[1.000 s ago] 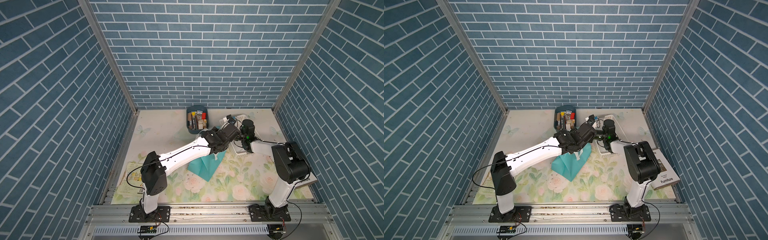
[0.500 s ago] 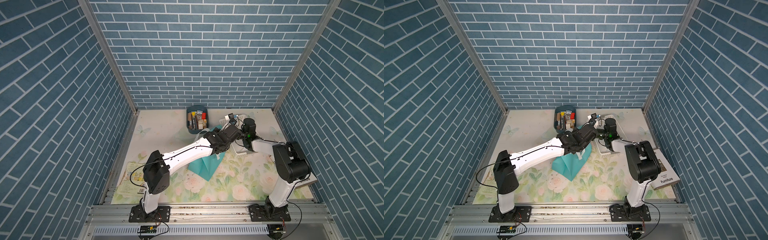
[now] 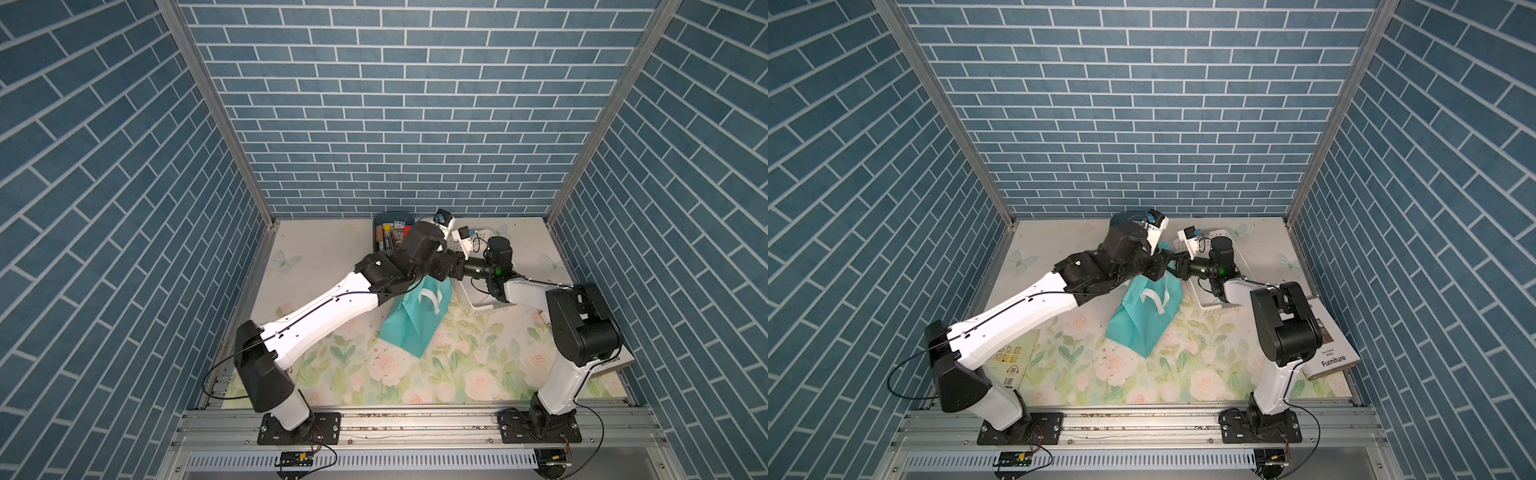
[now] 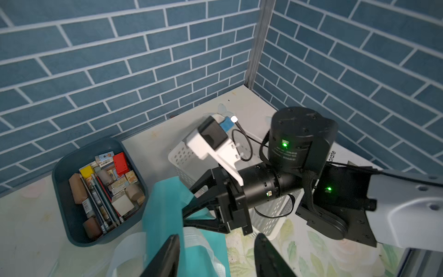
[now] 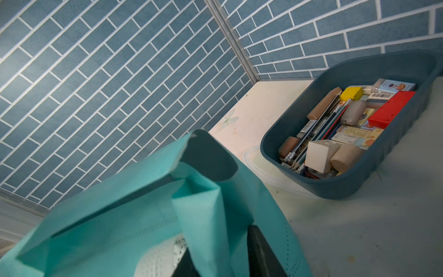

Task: Place the ice pack in the delivery bag
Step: Seal the delivery bag at the center of the board.

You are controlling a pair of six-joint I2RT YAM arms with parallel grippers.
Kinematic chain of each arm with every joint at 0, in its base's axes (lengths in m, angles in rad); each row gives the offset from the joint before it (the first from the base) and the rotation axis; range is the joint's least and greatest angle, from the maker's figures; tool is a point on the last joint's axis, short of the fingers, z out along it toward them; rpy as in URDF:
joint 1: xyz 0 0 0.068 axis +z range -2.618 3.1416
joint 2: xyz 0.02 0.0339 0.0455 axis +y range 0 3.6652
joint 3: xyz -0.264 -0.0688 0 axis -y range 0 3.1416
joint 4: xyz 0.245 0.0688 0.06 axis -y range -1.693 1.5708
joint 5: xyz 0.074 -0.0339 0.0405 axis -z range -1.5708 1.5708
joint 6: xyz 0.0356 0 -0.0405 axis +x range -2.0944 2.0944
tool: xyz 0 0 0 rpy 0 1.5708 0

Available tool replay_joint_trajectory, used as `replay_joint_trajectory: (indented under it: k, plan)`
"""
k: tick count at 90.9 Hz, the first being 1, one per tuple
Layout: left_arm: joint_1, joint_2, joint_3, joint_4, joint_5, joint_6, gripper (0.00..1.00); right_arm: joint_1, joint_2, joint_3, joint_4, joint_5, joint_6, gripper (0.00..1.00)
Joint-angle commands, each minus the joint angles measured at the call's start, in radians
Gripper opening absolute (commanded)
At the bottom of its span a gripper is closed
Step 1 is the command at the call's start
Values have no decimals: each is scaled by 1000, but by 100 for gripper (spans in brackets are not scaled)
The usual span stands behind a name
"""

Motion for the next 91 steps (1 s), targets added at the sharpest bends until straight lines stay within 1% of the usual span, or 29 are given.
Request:
replay_joint_trajectory:
  k: [1,7,13,20,27,37,47,56,69,79,91]
  plan:
    - [96,-92,-139,138,116,-92,63,-7,-7,6,-43,35,-36,32]
    - [163,-133,-227,225,206,-132,69,-7,-7,7,-43,32,-36,32]
    - [206,-124,-249,216,251,-156,69,-7,-7,10,-47,33,-36,32]
    - [221,-89,-250,184,297,-153,69,-7,-7,10,-46,32,-36,32]
    - [224,-60,-260,191,339,-152,70,-7,-10,11,-49,33,-36,32]
    - [225,-20,-265,204,367,-157,71,-7,-10,6,-48,36,-34,32]
    - [225,8,-266,208,415,-155,68,-7,-11,6,-53,42,-34,32]
    - [225,16,-279,205,426,-154,62,-7,-7,15,-55,52,-30,33]
    - [225,17,-313,231,473,-151,59,-7,4,32,-50,45,-16,33]
    - [225,39,-313,225,496,-150,53,-6,4,30,-32,34,-2,33]
    - [223,60,-305,218,533,-148,52,-6,3,32,-29,32,1,33]
